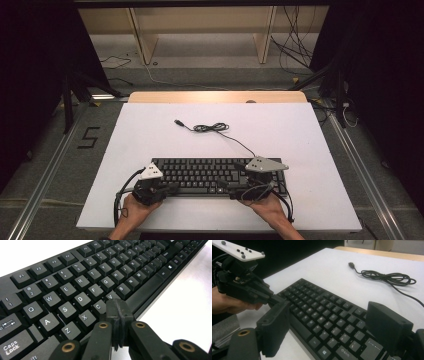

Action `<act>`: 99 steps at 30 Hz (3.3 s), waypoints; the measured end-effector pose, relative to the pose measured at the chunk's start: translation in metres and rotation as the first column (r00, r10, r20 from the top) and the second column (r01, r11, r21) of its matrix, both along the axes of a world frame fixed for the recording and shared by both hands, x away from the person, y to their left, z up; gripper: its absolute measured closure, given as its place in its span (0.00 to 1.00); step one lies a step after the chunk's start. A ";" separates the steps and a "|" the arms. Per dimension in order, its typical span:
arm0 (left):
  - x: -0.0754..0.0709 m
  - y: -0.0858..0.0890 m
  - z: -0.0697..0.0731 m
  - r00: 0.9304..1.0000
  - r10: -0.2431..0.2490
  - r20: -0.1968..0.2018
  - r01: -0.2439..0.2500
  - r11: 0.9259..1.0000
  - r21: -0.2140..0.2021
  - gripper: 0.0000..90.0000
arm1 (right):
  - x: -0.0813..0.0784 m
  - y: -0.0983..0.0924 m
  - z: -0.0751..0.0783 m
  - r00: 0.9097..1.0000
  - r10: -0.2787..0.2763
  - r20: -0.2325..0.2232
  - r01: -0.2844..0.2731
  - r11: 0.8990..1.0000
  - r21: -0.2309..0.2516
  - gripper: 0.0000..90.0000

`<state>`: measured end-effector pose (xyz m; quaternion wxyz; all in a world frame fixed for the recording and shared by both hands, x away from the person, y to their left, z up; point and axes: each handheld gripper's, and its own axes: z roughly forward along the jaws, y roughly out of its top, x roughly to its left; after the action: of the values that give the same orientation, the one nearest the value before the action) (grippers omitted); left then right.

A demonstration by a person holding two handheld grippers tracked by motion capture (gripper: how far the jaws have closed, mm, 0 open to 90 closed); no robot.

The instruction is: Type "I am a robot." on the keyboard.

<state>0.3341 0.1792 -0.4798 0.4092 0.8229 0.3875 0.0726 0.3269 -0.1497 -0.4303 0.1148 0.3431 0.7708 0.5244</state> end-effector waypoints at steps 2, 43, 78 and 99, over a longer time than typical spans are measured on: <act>0.000 0.000 -0.001 1.000 0.003 -0.005 -0.003 1.000 -0.007 0.99 | 0.000 0.000 0.000 1.000 0.000 -0.001 0.000 1.000 0.000 0.23; 0.005 0.034 0.021 0.974 0.219 0.060 -0.205 0.961 -0.185 0.38 | 0.000 0.000 0.000 1.000 0.000 -0.002 0.000 1.000 0.002 0.23; 0.019 0.034 0.012 0.967 0.256 0.017 -0.254 0.965 -0.064 0.89 | 0.000 0.001 0.000 1.000 0.001 0.000 -0.001 1.000 0.001 0.23; 0.024 0.031 0.002 0.971 0.237 -0.006 -0.237 0.971 0.019 0.99 | -0.001 0.002 -0.001 1.000 0.005 -0.002 -0.005 1.000 0.002 0.23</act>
<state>0.3580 0.2101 -0.4778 0.3886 0.7746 0.4842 0.1210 0.3264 -0.1479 -0.4308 0.1123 0.3417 0.7713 0.5251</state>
